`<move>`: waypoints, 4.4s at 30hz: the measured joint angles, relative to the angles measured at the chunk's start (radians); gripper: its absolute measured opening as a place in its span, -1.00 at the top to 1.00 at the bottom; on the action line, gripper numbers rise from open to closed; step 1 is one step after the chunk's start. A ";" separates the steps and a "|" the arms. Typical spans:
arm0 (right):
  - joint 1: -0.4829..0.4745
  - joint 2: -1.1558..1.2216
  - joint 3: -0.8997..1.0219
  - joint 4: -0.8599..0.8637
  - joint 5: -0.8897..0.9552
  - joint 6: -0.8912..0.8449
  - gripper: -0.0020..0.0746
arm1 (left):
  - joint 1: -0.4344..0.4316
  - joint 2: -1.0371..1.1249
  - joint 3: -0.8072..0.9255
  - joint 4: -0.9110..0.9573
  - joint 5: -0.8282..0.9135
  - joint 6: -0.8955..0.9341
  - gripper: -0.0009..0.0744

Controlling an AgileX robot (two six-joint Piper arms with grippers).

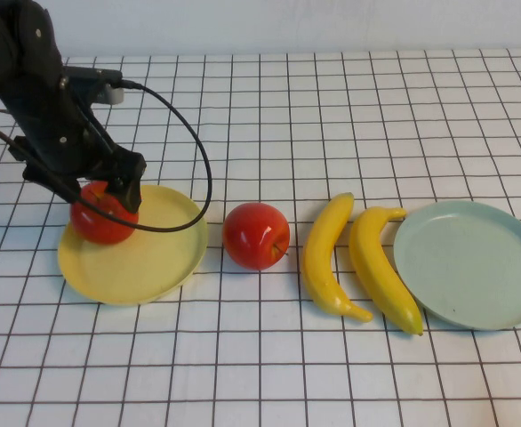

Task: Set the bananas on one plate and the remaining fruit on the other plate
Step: Put one type of fruit in the left plate

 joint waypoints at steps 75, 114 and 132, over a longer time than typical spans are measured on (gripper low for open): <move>0.000 0.000 0.000 0.000 0.000 0.000 0.99 | -0.341 0.151 -0.236 -0.085 0.025 0.182 -0.80; 0.000 0.000 0.000 0.000 0.000 0.000 0.99 | -0.350 0.240 -0.257 -0.031 -0.030 0.236 -0.80; 0.000 0.000 0.000 0.000 0.000 0.000 0.99 | -0.350 0.211 -0.249 0.000 0.015 0.230 -0.64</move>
